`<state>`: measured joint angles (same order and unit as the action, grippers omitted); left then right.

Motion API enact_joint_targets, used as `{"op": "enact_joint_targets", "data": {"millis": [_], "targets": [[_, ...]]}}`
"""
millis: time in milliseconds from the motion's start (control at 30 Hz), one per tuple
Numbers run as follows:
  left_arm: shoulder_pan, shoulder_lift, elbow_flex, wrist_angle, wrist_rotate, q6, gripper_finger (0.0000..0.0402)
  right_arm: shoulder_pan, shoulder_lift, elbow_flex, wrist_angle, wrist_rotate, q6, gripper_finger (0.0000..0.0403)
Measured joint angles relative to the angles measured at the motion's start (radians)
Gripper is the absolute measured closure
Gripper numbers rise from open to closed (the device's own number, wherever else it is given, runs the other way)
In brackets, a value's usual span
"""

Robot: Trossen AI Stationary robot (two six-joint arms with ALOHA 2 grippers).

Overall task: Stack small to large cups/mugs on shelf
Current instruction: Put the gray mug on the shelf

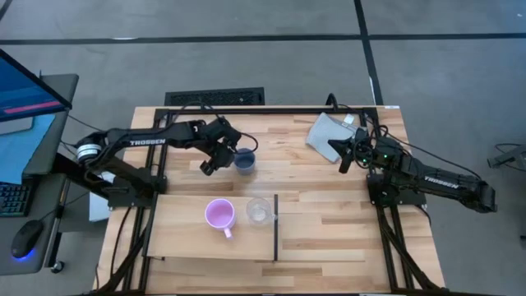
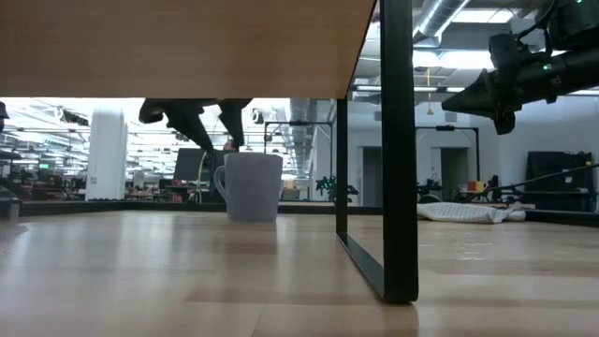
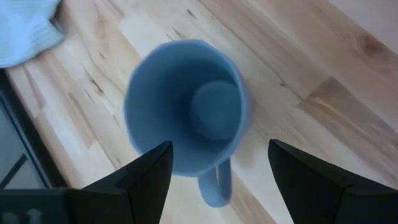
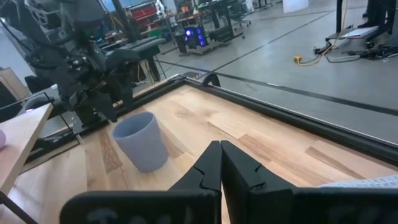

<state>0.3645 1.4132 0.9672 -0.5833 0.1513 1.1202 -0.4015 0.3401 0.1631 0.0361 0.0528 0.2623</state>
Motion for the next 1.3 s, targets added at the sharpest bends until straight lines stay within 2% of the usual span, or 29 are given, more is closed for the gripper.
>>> {"op": "enact_joint_targets", "data": {"millis": [333, 533, 733, 1300], "targets": [[-0.014, 0.041, 0.001, 0.017, -0.007, -0.001, 0.0149, 0.000, 0.000, 0.000, -0.004, 0.000, 0.000, 0.0376], [-0.016, 0.067, -0.001, 0.013, -0.026, -0.002, 0.0194, 0.000, 0.000, 0.000, -0.005, 0.000, 0.000, 0.0376], [-0.016, 0.096, 0.000, 0.075, -0.033, -0.003, 0.0236, 0.000, 0.000, 0.000, -0.006, 0.000, 0.000, 0.0376], [-0.026, 0.138, 0.000, 0.082, -0.050, 0.001, 0.0312, 0.000, 0.000, 0.000, -0.016, 0.000, 0.000, 0.0376]]}}
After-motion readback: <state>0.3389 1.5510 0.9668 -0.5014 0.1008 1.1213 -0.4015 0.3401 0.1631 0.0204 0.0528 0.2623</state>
